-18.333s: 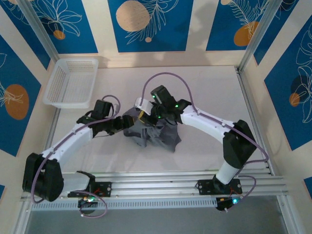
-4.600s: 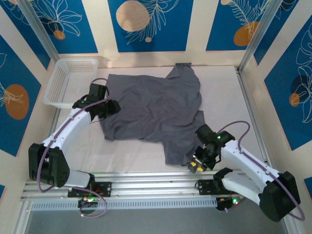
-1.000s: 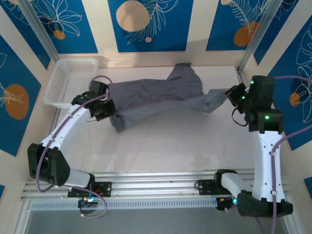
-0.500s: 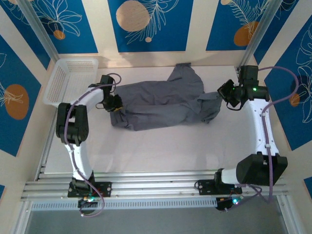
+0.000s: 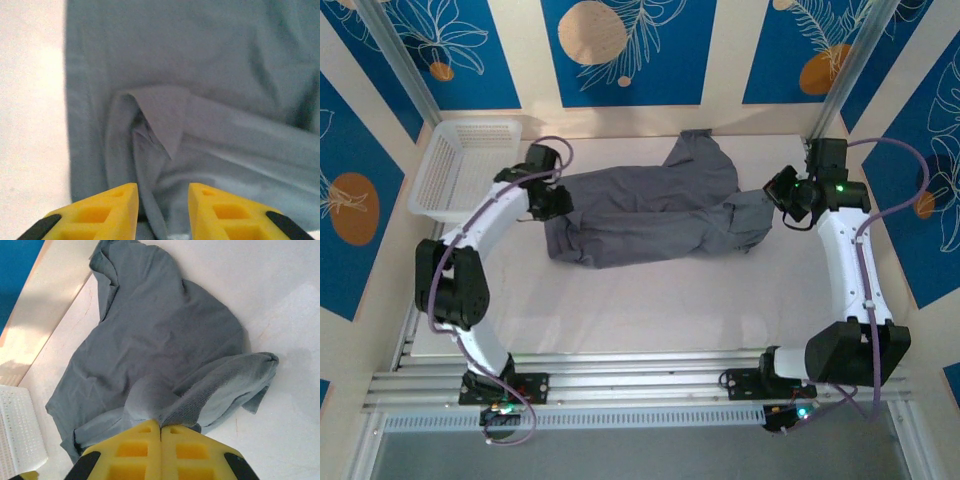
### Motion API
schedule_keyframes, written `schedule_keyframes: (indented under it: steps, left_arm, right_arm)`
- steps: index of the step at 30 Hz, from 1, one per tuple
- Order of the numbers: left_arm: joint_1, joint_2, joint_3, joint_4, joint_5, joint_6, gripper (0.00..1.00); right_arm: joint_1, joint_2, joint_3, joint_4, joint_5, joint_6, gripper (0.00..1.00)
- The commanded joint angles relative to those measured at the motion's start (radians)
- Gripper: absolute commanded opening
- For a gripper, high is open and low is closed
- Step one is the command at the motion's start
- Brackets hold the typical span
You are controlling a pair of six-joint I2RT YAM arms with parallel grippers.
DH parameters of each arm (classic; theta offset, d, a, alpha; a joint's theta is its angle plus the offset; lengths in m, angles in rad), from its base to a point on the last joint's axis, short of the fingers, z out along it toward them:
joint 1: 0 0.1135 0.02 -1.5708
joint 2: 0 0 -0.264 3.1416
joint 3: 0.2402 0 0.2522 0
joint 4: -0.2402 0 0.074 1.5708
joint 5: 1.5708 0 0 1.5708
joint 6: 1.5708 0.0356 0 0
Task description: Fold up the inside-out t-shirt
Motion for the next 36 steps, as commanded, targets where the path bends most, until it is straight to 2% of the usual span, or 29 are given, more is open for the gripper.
schedule_keyframes:
  steps: [1, 5, 10, 16, 21, 25, 30, 36]
  left_arm:
    - [-0.067, 0.042, -0.034, -0.015, -0.106, -0.032, 0.35]
    - [-0.117, 0.113, -0.011, 0.017, -0.227, -0.046, 0.47]
    - [-0.135, 0.208, 0.000, 0.073, -0.262, -0.016, 0.50]
    - [-0.133, 0.256, 0.022, 0.080, -0.312, 0.027, 0.43]
    - [-0.127, 0.265, 0.057, 0.066, -0.365, 0.048, 0.34]
    - [-0.115, 0.267, 0.075, 0.057, -0.389, 0.061, 0.32]
    - [-0.098, 0.284, 0.081, 0.064, -0.340, 0.072, 0.27]
    - [-0.099, 0.273, 0.055, 0.068, -0.287, 0.068, 0.31]
  right_arm:
    - [0.017, -0.014, -0.008, 0.025, -0.009, 0.013, 0.00]
    - [0.024, -0.017, -0.011, 0.021, -0.007, 0.015, 0.00]
    - [0.026, -0.033, -0.015, 0.015, 0.007, 0.012, 0.00]
    - [0.026, -0.036, -0.019, 0.018, 0.004, 0.011, 0.00]
    - [0.026, -0.036, -0.019, 0.021, 0.001, 0.016, 0.00]
    - [0.026, -0.041, -0.020, 0.016, 0.008, 0.011, 0.00]
    - [0.026, -0.045, -0.020, 0.017, 0.008, 0.012, 0.00]
    - [0.026, -0.045, -0.021, 0.018, 0.008, 0.017, 0.00]
